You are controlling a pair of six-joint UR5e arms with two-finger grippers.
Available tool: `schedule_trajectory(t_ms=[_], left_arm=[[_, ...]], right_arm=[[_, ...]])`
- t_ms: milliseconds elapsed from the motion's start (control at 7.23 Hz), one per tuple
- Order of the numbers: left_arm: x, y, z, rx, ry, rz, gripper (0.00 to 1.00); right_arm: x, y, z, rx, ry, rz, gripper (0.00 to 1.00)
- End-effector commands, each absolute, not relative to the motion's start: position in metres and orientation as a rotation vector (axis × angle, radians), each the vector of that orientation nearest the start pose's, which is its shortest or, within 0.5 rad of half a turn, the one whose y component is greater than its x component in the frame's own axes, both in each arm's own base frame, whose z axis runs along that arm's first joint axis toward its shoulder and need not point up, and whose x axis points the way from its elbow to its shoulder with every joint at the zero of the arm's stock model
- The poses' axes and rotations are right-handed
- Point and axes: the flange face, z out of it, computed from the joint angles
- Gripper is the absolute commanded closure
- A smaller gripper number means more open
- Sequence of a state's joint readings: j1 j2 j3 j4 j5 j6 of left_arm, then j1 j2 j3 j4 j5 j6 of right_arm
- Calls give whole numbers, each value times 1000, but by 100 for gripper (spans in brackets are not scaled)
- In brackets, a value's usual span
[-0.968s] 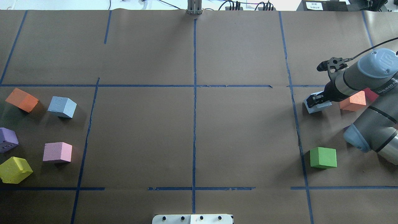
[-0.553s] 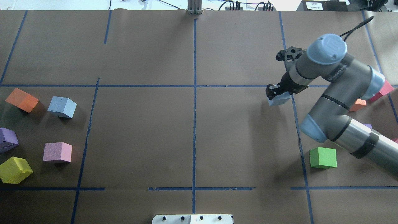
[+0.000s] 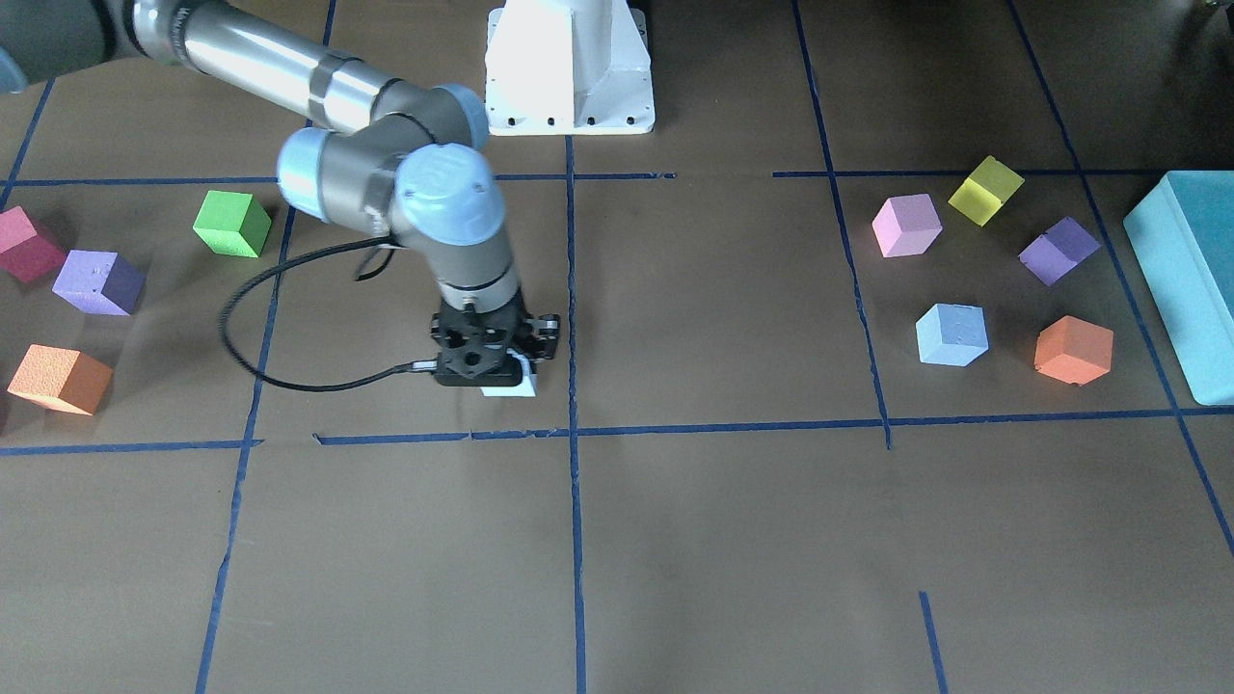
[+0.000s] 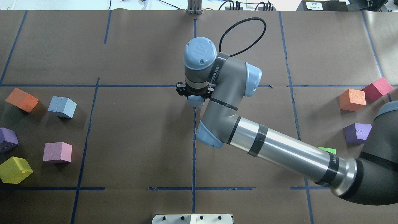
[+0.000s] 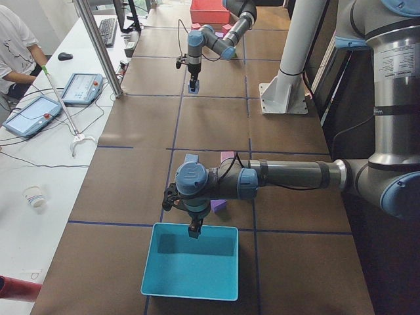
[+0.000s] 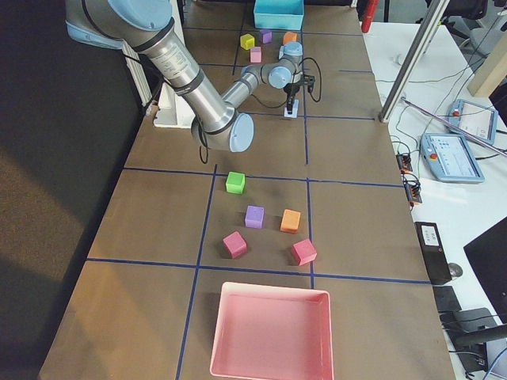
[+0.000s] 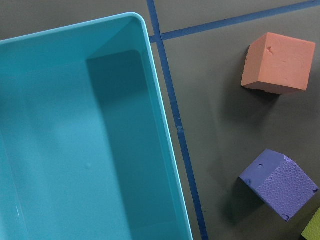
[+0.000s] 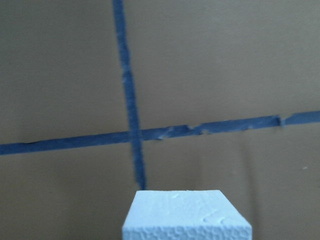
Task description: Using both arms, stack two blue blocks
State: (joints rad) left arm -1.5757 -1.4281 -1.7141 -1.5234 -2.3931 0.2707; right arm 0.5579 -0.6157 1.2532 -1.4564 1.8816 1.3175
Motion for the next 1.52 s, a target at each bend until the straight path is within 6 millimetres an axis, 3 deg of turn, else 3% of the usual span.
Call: schedule_trajectory(t_ms=[0,277,415,553,830,968,1106,1245,1383], left_arm=[[-62,-428,656,69,822,232,0],[-63,-428,656,69,822,229,0],[-63,-428,656,69,822,229,0],[-63,-428,656,70,822,231,0],[-63,-428,654,77,821,234,0],[-62,-429,654,77,820,236,0],[-63,-432,652,84,817,237,0],[-62,-435,646,96,822,237,0],[-62,-442,641,115,820,246,0]], right_arm=[[-651,-493,168,25,-784,180,56],[-650,-494,173,38,-772,146,51],[-650,-494,176,49,-769,117,43],[-650,-495,181,61,-758,124,0],[-632,-512,172,83,-777,102,0],[-610,-528,162,77,-808,103,0],[-568,-558,153,49,-833,103,0],[-511,-587,158,48,-821,46,0],[-435,-611,191,66,-807,-30,0]])
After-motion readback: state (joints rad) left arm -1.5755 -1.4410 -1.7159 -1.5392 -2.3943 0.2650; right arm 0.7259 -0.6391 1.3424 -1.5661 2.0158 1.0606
